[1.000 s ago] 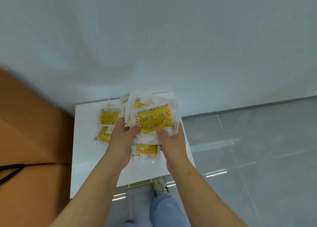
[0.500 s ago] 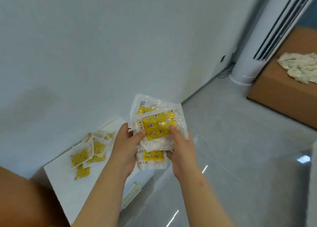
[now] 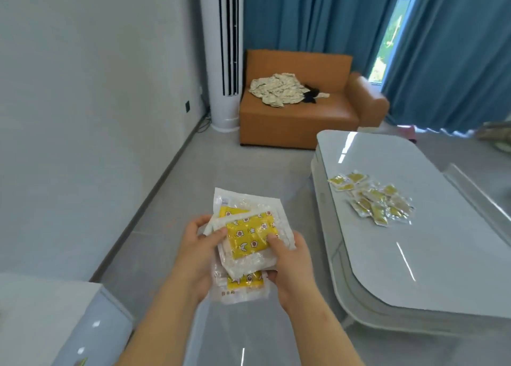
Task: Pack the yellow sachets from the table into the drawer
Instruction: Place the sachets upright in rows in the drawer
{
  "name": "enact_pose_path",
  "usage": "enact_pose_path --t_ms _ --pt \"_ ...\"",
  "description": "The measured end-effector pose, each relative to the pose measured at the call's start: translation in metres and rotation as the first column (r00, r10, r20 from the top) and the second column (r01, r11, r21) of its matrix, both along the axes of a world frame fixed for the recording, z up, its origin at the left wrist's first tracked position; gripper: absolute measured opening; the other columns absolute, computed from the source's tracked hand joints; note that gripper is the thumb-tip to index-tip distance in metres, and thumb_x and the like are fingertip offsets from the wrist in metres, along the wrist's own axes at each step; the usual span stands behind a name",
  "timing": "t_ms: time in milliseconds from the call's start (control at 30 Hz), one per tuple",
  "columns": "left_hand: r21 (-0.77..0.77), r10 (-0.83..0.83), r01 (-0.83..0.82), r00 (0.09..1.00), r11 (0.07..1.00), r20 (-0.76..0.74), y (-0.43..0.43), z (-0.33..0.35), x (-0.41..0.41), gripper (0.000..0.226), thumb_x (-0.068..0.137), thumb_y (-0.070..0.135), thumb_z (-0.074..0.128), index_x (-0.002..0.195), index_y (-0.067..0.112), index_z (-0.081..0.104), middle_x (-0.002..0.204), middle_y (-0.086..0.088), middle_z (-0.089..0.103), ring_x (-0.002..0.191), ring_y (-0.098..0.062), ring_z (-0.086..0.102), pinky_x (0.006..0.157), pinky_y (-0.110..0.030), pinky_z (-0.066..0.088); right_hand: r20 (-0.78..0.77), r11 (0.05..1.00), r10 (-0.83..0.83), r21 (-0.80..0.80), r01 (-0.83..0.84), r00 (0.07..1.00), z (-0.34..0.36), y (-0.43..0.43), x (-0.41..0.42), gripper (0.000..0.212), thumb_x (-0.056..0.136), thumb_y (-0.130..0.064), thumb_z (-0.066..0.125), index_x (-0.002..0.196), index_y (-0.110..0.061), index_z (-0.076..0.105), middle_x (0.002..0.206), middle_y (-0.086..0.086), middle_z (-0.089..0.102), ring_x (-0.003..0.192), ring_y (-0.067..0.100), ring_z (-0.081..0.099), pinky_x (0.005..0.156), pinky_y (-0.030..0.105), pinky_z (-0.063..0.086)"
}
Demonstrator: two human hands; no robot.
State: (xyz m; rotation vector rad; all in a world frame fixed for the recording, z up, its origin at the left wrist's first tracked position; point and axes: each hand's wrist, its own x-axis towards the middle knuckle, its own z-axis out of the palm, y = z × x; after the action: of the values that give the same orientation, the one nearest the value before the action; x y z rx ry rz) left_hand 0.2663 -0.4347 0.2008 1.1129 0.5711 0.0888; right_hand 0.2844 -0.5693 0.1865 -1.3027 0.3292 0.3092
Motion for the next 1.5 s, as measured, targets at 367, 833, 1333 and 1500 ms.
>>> enact_pose_path --t_ms 367,833,1333,1500 --pt "-0.188 -0.485 0.461 0.867 0.867 -0.111 -0.341 -0.012 0.03 0.033 0.091 0.013 0.056 0.123 0.009 0.053 0.107 -0.019 0.068 0.087 -0.033 0.068 0.06 -0.043 0.058 0.05 0.946 -0.272 -0.171 0.276 0.961 0.015 -0.342 -0.028 0.02 0.089 -0.013 0.056 0.108 -0.02 0.055 0.103 0.005 0.066 0.095 0.024 0.065 0.085 0.045 0.055" --pt "-0.203 -0.759 0.734 0.644 0.648 -0.092 -0.662 -0.017 0.146 0.033 0.087 0.01 0.061 0.119 0.004 0.058 0.1 -0.02 0.071 0.086 -0.034 0.07 0.064 -0.04 0.057 0.079 0.793 -0.58 -0.176 0.584 0.811 0.02 -0.641 0.039 0.022 0.087 -0.013 0.06 0.107 -0.021 0.058 0.097 0.001 0.066 0.081 0.014 0.064 0.059 0.024 0.048" --pt "-0.292 -0.898 0.853 0.378 0.432 -0.225 -0.989 -0.011 0.322 0.025 0.092 0.006 0.052 0.114 -0.001 0.059 0.107 -0.025 0.067 0.097 -0.038 0.064 0.078 -0.05 0.051 0.041 0.699 -0.692 -0.213 0.682 0.721 0.004 -0.958 0.2 0.01 0.09 -0.012 0.055 0.09 -0.021 0.058 0.094 0.006 0.068 0.078 0.016 0.065 0.065 0.029 0.054" --pt "-0.269 -0.823 0.784 0.489 0.56 -0.288 -1.096 -0.034 0.37 0.014 0.089 0.004 0.056 0.1 0.002 0.063 0.092 -0.024 0.07 0.092 -0.037 0.065 0.077 -0.052 0.05 0.0 0.766 -0.626 -0.187 0.614 0.78 -0.025 -1.071 0.262 0.007 0.092 -0.012 0.055 0.089 -0.018 0.057 0.092 0.007 0.067 0.081 0.019 0.066 0.069 0.032 0.056"
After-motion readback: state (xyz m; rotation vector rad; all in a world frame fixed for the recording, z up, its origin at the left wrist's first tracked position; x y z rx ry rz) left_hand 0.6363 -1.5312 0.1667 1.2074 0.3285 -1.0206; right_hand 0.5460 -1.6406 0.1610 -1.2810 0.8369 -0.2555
